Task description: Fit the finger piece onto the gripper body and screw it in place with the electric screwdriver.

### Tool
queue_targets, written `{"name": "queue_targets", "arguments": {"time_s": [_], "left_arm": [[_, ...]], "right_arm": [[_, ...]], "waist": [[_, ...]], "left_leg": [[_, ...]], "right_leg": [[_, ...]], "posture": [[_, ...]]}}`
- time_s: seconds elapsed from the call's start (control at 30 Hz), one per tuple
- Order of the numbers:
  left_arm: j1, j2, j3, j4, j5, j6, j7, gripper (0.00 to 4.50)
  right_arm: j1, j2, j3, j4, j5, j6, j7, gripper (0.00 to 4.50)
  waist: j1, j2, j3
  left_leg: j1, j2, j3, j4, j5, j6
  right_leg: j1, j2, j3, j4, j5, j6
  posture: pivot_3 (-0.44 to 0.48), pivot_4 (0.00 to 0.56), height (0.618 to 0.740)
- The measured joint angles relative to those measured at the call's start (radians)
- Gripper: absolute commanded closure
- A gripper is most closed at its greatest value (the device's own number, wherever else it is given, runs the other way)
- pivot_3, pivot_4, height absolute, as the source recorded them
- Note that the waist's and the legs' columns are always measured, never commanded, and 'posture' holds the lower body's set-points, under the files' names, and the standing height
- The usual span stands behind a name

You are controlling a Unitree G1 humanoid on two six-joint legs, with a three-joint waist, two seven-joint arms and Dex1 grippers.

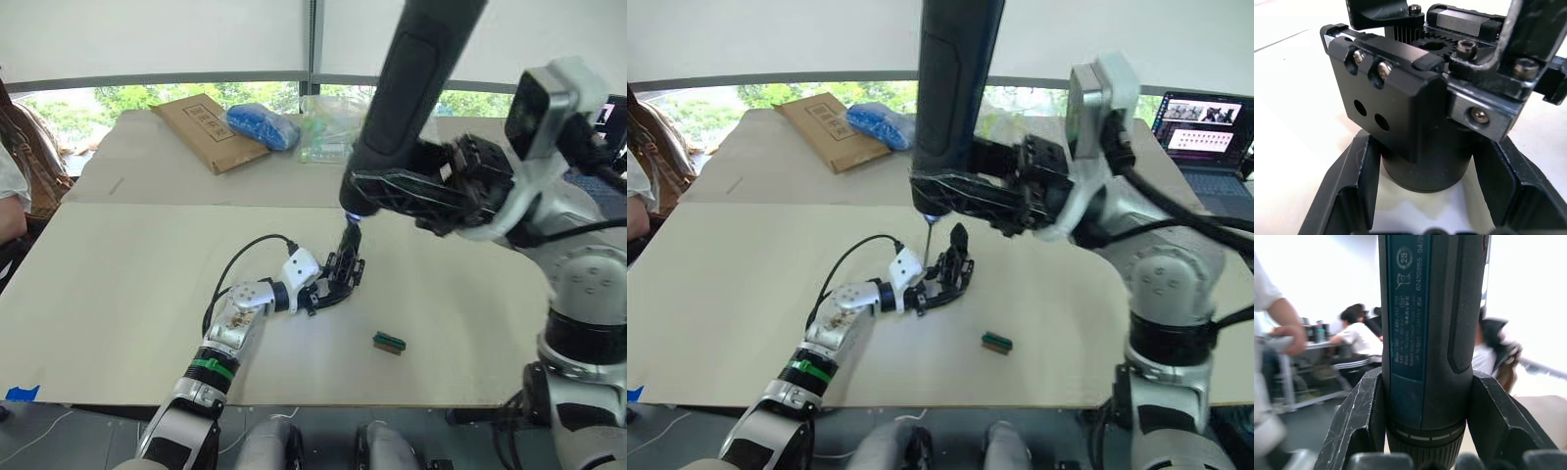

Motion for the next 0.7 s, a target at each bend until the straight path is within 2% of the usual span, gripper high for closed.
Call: {"name": "queue_targets", "arguments": {"time_s": [0.07, 0.17, 0.27, 0.4, 0.5, 0.6, 0.63, 0.7], "left_arm": [[0.007, 0.034, 0.008, -0.025, -0.016, 0.032, -0.022, 0.02], [0.049, 0.124, 0.026, -0.138, -0.065, 0.117, -0.087, 0.00], [0.093, 0.239, 0.071, -0.264, -0.137, 0.198, -0.164, 0.00], [0.145, 0.391, 0.122, -0.409, -0.245, 0.306, -0.279, 0.00], [0.183, 0.493, 0.138, -0.492, -0.294, 0.363, -0.347, 0.00], [0.191, 0.540, 0.173, -0.517, -0.325, 0.400, -0.355, 0.00], [0.193, 0.546, 0.181, -0.524, -0.325, 0.400, -0.354, 0.00], [0.210, 0.568, 0.188, -0.534, -0.324, 0.396, -0.354, 0.00]], "right_arm": [[0.074, -0.083, -0.038, 0.013, 0.093, 0.080, -0.034, 2.59], [0.193, -0.280, -0.112, 0.109, 0.262, 0.229, -0.102, 2.59], [0.268, -0.459, -0.121, 0.292, 0.265, 0.400, -0.138, 2.59], [0.261, -0.507, -0.016, 0.501, 0.105, 0.497, -0.135, 2.59], [0.187, -0.484, 0.124, 0.618, -0.059, 0.513, -0.083, 2.59], [0.133, -0.443, 0.234, 0.689, -0.198, 0.511, -0.013, 2.59], [0.121, -0.436, 0.263, 0.700, -0.235, 0.506, 0.011, 1.53], [0.114, -0.436, 0.309, 0.707, -0.311, 0.472, 0.078, 0.86]], "waist": [[-0.001, 0.000, 0.000], [-0.001, 0.000, 0.000], [-0.002, 0.000, 0.000], [-0.007, 0.001, 0.000], [-0.012, 0.004, 0.002], [-0.012, 0.005, 0.003], [-0.009, 0.006, 0.003], [-0.006, 0.006, 0.004]], "left_leg": [[0.000, 0.000, 0.000, -0.001, 0.000, 0.000], [0.000, 0.000, 0.000, -0.002, 0.000, 0.000], [0.000, 0.000, 0.001, -0.001, 0.000, 0.000], [0.000, 0.000, 0.002, -0.002, 0.000, 0.000], [0.000, 0.000, 0.002, -0.002, 0.000, 0.000], [0.000, 0.000, 0.002, -0.002, 0.000, 0.000], [-0.001, 0.000, 0.003, -0.002, 0.000, 0.000], [-0.001, 0.000, 0.003, -0.001, 0.000, 0.000]], "right_leg": [[-0.001, -0.001, 0.001, 0.000, 0.000, 0.000], [-0.001, -0.001, 0.001, 0.000, 0.000, 0.000], [-0.001, -0.002, 0.001, -0.001, 0.000, -0.001], [-0.002, -0.005, 0.001, -0.001, -0.001, 0.000], [-0.002, 0.000, 0.002, 0.000, -0.001, 0.000], [-0.002, 0.001, 0.002, 0.000, -0.001, 0.001], [-0.002, 0.001, 0.002, 0.000, -0.002, 0.001], [-0.002, 0.001, 0.002, 0.000, -0.002, 0.002]], "posture": [[0.000, 0.150, 0.732], [0.000, 0.150, 0.732], [0.000, 0.150, 0.732], [0.000, 0.150, 0.732], [0.000, 0.150, 0.732], [0.000, 0.150, 0.732], [0.000, 0.150, 0.732], [0.000, 0.150, 0.732]]}}
